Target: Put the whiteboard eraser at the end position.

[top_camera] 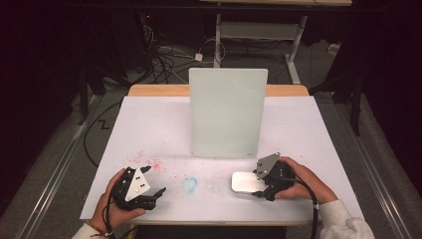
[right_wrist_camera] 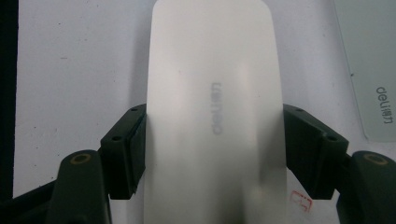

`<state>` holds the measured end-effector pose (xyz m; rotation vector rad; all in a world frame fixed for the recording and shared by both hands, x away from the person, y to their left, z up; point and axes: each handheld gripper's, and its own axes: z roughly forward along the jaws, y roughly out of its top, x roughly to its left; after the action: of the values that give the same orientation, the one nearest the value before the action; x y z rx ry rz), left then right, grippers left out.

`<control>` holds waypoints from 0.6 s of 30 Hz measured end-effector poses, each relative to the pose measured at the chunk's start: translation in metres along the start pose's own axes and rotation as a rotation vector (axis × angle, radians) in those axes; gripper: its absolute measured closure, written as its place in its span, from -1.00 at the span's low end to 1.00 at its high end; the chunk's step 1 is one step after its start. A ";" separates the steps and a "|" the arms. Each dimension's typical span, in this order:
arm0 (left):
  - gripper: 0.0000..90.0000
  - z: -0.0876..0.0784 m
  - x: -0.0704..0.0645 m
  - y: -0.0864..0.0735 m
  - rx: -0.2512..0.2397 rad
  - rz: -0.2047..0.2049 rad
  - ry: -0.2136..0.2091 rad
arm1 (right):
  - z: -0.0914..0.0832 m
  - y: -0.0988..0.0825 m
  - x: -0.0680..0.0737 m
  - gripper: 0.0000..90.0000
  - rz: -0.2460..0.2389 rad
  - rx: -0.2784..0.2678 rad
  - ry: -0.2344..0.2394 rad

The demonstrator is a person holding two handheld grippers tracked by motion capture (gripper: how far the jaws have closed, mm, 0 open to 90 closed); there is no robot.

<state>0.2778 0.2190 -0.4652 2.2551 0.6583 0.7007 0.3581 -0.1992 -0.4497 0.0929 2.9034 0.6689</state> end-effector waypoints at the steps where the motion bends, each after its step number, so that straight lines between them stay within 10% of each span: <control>1: -0.59 0.000 0.000 0.000 0.000 0.000 -0.001 | -0.001 0.000 0.000 -0.35 0.011 -0.006 -0.009; 18: -0.59 0.000 0.000 0.000 0.001 0.002 -0.002 | -0.018 0.008 0.002 -0.43 0.088 -0.182 -0.139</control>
<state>0.2779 0.2184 -0.4654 2.2571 0.6554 0.6989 0.3530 -0.1996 -0.4304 0.2360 2.7048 0.9000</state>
